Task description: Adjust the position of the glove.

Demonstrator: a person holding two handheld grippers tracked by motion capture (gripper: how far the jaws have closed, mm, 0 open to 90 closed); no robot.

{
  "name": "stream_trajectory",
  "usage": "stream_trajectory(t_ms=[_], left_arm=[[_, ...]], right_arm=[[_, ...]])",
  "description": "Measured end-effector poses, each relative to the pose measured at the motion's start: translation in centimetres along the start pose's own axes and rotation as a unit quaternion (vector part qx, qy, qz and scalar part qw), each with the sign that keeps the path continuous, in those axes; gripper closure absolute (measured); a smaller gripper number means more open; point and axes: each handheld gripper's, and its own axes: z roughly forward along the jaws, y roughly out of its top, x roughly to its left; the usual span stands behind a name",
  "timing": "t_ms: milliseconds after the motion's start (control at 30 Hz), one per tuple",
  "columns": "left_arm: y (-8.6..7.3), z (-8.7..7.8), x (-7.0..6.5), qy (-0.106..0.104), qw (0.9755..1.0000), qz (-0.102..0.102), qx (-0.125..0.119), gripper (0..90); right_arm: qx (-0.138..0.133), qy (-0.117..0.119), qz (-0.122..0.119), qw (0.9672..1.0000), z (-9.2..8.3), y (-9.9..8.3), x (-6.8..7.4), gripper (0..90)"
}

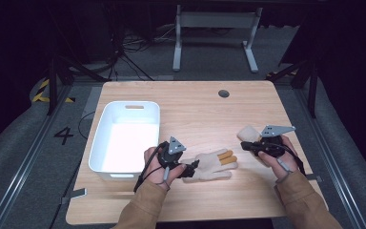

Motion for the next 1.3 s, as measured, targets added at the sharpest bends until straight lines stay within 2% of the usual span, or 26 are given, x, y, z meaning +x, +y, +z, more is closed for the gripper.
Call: stream_trajectory(t_ms=[33,100,167,200,400,567,600,667,767,867,900,933,1000,1067,1200,1300], left_arm=[[0.2,0.0,0.0,0.0,1.0,0.002,0.003,15.9],[0.4,0.1,0.0,-0.004,0.9999,-0.009,0.01,17.2],[0.3,0.0,0.0,-0.011,0.9999,-0.008,0.01,19.4],[0.3,-0.3,0.1,-0.021,0.9996,-0.002,0.018,20.8],[0.4,-1.1,0.4,-0.027,0.9991,0.014,0.03,24.7],[0.5,-1.4,0.3,-0.034,0.9987,0.005,0.038,28.3],[0.5,-1.4,0.3,-0.046,0.9974,-0.006,0.054,29.7],[0.6,-1.4,0.3,-0.052,0.9967,-0.005,0.061,31.5],[0.5,-1.4,0.3,-0.059,0.9967,-0.005,0.056,33.5],[0.6,-1.5,0.3,-0.055,0.9955,-0.012,0.076,36.1],[0.6,-1.5,0.3,-0.055,0.9955,-0.012,0.076,36.4],[0.5,-1.6,0.3,-0.051,0.9955,-0.009,0.08,36.3],[0.5,-1.5,0.2,-0.053,0.9952,-0.006,0.082,36.3],[0.4,-1.4,0.2,-0.051,0.995,0.003,0.085,34.3],[0.3,-1.4,0.2,-0.048,0.9952,0.008,0.086,33.3],[0.3,-1.4,0.2,-0.046,0.9954,0.006,0.084,32.9]], right_arm=[[0.0,0.001,0.001,1.0,-0.1,-0.1,0.0,89.6],[-0.001,0.001,0.003,1.0,-0.2,-0.1,-0.1,89.6],[0.001,0.001,0.007,1.0,-0.1,-0.1,-0.2,89.6],[0.001,0.004,0.008,1.0,0.0,-0.1,-0.2,89.6],[0.011,0.017,0.006,0.9998,1.3,1.0,-0.1,89.6],[0.016,0.023,0.003,0.9996,2.5,1.9,0.0,89.6],[0.018,0.027,0.003,0.9995,3.1,2.2,0.0,89.6],[0.022,0.028,-0.002,0.9994,3.7,2.3,0.3,89.5],[0.034,0.033,-0.007,0.9989,4.7,2.4,0.7,89.6],[0.043,0.039,-0.013,0.9982,5.6,2.4,1.1,89.7],[0.043,0.039,-0.013,0.9982,5.6,2.4,1.1,89.7],[0.04,0.056,-0.009,0.9976,6.1,2.3,1.3,89.8],[0.043,0.057,-0.009,0.9974,6.3,2.3,1.4,89.8],[0.055,0.049,-0.023,0.997,6.9,2.1,1.6,89.8],[0.066,0.037,-0.028,0.9967,7.2,2.0,1.4,89.7],[0.065,0.039,-0.026,0.9968,7.4,1.8,1.2,89.7]])
